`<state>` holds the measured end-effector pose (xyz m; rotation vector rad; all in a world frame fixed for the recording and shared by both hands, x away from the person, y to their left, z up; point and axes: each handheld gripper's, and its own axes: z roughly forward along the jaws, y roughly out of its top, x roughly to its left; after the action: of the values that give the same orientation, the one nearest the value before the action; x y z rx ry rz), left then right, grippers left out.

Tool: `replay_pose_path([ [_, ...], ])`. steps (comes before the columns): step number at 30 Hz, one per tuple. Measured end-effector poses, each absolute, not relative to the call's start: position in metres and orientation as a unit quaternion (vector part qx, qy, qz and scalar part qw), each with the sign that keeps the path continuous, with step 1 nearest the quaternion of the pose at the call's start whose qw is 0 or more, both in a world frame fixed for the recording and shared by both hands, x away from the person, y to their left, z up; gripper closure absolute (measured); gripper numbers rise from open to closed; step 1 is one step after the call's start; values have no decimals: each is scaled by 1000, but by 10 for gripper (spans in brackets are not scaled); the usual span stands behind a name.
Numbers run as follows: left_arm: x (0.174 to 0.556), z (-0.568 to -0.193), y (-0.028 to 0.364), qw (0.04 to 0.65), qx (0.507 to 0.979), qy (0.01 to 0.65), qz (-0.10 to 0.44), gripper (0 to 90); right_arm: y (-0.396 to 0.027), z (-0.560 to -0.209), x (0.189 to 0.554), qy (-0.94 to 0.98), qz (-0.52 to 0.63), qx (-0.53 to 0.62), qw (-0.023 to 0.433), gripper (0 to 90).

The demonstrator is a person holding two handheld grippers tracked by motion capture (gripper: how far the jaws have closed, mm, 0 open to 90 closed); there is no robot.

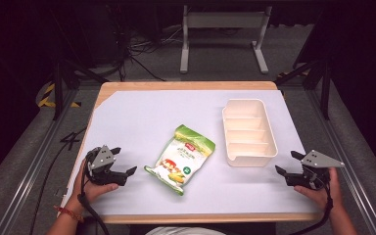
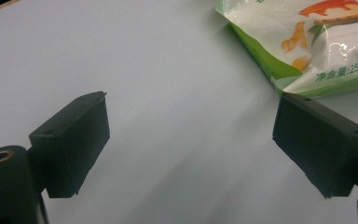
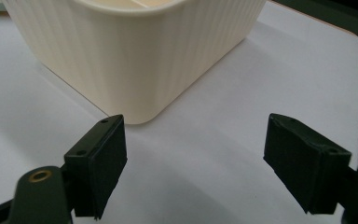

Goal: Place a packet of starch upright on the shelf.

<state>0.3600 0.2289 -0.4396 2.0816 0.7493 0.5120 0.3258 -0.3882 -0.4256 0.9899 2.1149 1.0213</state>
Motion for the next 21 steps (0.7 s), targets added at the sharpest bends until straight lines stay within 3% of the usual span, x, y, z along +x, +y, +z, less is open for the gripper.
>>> replay_pose_path([
  [10, 355, -442, 231, 419, 833, 305, 193, 111, -390, -408, 319, 788, 404, 361, 294, 227],
  [21, 354, -444, 228, 428, 834, 299, 182, 92, -358, -352, 307, 791, 429, 305, 311, 218],
])
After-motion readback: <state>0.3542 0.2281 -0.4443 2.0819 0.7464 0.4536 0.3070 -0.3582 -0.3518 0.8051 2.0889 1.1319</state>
